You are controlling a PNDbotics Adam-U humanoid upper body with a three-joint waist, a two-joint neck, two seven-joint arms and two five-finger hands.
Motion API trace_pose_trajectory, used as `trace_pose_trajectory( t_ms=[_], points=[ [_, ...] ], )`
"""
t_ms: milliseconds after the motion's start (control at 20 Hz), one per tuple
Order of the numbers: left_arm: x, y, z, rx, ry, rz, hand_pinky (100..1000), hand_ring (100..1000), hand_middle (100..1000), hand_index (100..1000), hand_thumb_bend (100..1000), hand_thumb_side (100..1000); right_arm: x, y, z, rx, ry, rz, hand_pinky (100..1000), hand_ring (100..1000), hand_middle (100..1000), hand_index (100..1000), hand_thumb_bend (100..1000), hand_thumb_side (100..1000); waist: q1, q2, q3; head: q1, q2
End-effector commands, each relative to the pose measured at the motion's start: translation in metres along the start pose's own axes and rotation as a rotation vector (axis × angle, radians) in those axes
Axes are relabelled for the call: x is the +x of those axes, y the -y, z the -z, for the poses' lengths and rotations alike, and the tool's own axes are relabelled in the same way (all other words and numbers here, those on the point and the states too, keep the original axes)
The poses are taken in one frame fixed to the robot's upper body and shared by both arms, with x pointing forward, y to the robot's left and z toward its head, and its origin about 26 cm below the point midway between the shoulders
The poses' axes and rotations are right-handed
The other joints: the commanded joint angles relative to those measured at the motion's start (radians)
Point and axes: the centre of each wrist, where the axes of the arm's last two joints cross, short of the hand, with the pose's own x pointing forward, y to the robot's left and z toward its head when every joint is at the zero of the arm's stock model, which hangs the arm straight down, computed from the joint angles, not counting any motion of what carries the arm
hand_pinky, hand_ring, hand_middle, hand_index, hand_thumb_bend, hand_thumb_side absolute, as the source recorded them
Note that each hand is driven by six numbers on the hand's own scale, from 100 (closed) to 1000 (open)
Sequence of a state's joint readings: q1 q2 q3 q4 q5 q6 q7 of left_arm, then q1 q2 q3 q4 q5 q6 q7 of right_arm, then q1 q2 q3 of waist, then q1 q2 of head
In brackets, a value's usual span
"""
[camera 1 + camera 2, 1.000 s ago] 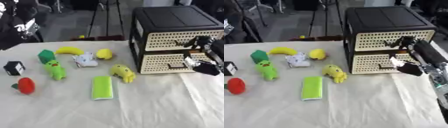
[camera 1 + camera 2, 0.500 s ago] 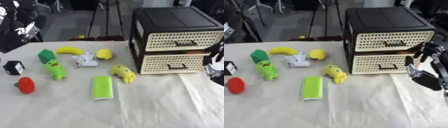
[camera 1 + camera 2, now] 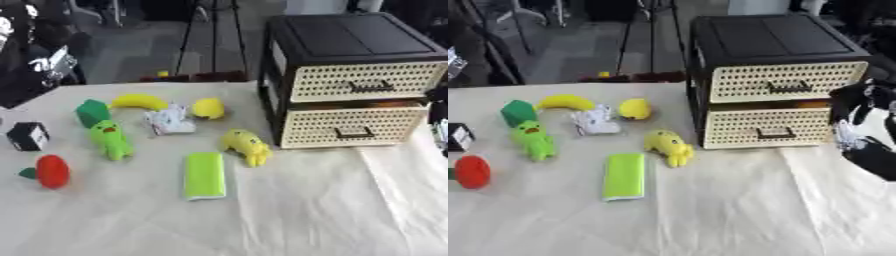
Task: Pick up objects from table and place into drawer.
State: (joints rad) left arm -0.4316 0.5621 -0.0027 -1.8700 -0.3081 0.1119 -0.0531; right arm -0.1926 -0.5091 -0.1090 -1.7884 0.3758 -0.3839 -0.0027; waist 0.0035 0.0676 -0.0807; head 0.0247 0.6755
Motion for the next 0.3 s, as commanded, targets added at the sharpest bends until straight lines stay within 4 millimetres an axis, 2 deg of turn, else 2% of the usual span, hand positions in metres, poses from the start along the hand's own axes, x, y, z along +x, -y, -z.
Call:
trace_pose_trajectory(
  t_ms=[50,300],
  points=[
    [0.0041,-0.0093,0.0015,0.025,0.022,0.013,575,551,548,704,559,756,0.0047,0.0185,0.0065,-0.006,0.033,0.014,326,482,540,692,100,636,-0.001,-0.01,-0.001,0.002,0.003],
    [0.0032,-0.0085,0.0004,0.026,0.017,0.009,575,550,547,704,557,757,0.0048,0.0267,0.0069,0.0,0.037,0.083,322,476,532,691,100,640,-0.001,-0.007,-0.002,0.004,0.005]
  ],
)
